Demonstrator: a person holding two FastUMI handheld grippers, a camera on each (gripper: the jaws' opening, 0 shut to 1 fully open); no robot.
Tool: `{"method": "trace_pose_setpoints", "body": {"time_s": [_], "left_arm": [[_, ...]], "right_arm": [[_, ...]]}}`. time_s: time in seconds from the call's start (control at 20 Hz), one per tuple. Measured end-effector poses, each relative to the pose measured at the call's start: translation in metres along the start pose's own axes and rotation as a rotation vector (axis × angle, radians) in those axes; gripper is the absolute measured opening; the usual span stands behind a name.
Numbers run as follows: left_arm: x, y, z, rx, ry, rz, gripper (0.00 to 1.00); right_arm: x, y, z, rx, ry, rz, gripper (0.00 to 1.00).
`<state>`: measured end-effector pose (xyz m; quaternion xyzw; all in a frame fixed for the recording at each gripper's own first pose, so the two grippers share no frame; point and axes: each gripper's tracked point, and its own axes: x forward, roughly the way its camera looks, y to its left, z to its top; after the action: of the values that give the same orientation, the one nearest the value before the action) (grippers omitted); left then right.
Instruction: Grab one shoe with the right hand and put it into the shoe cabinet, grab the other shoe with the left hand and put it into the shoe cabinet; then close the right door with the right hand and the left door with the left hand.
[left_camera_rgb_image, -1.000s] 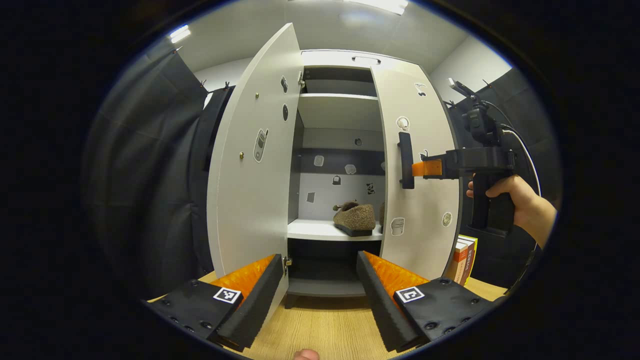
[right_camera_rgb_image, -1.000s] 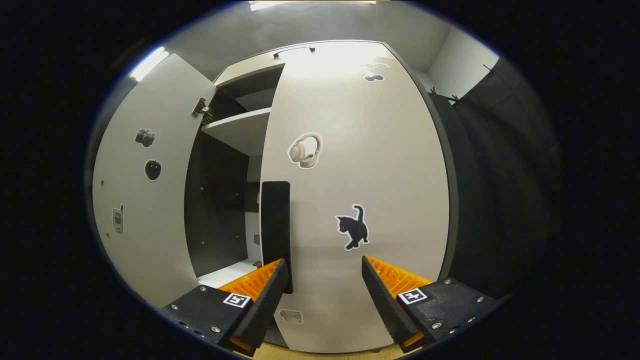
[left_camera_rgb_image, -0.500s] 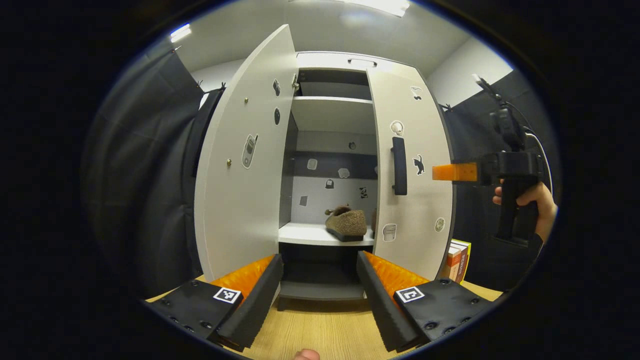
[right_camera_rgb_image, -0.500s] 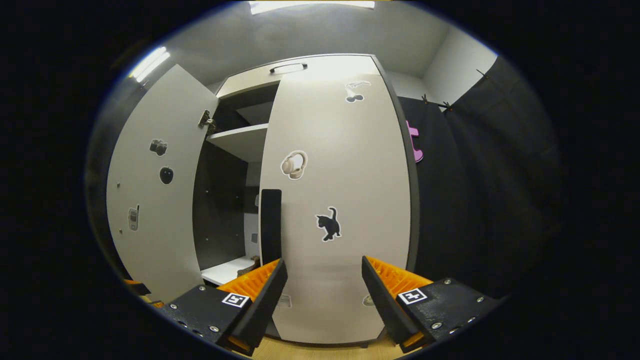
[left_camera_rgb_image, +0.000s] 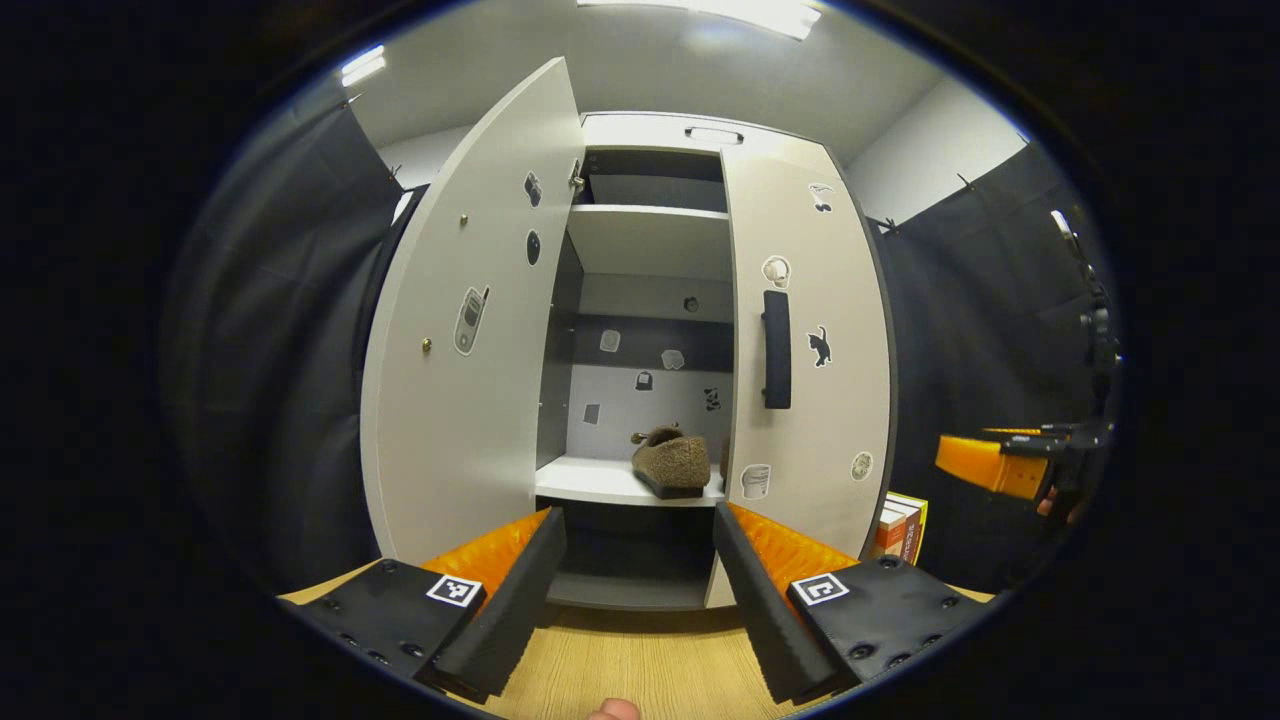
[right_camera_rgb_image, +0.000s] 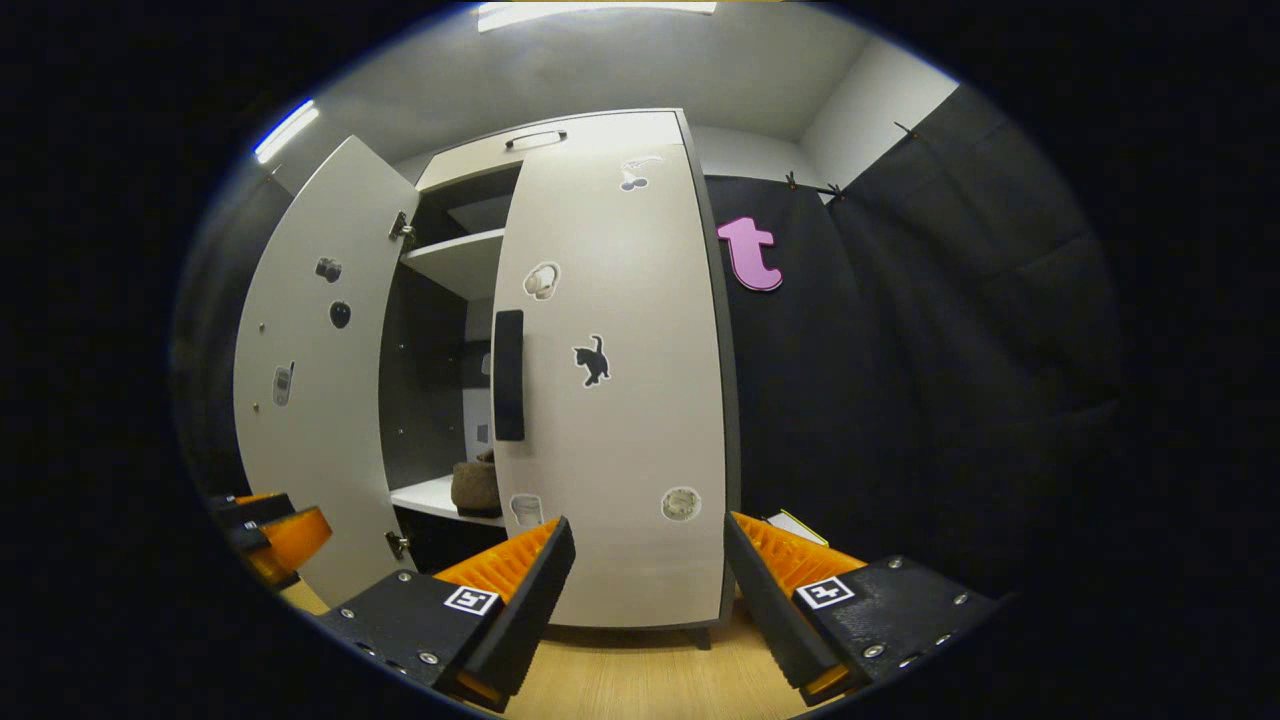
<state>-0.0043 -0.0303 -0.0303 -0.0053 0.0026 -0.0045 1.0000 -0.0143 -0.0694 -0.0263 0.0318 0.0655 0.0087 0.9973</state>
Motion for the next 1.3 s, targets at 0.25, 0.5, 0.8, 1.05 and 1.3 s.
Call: {"method": "trace_pose_setpoints", "body": {"time_s": [0.25,0.5,0.8,1.05,1.3], "left_arm": [[-0.008,0.004,0.008,-0.008,-0.019,0.019,0.94],[-0.031,0.051,0.044,-0.018,-0.095,0.132,0.97],[-0.044,0.142,0.099,0.015,-0.111,0.317,0.96],[-0.032,0.213,0.126,0.085,-0.142,0.432,0.93],[0.003,0.243,0.122,0.009,-0.109,0.412,0.96]], "right_arm": [[-0.025,0.0,-0.035,-0.029,0.046,-0.019,0.93],[-0.028,0.016,-0.033,-0.032,0.007,0.022,0.93],[-0.025,0.031,-0.033,-0.005,0.005,0.063,0.93],[-0.024,0.029,-0.029,-0.013,-0.004,0.056,0.93],[-0.024,0.018,-0.027,-0.02,-0.005,0.026,0.93]]}}
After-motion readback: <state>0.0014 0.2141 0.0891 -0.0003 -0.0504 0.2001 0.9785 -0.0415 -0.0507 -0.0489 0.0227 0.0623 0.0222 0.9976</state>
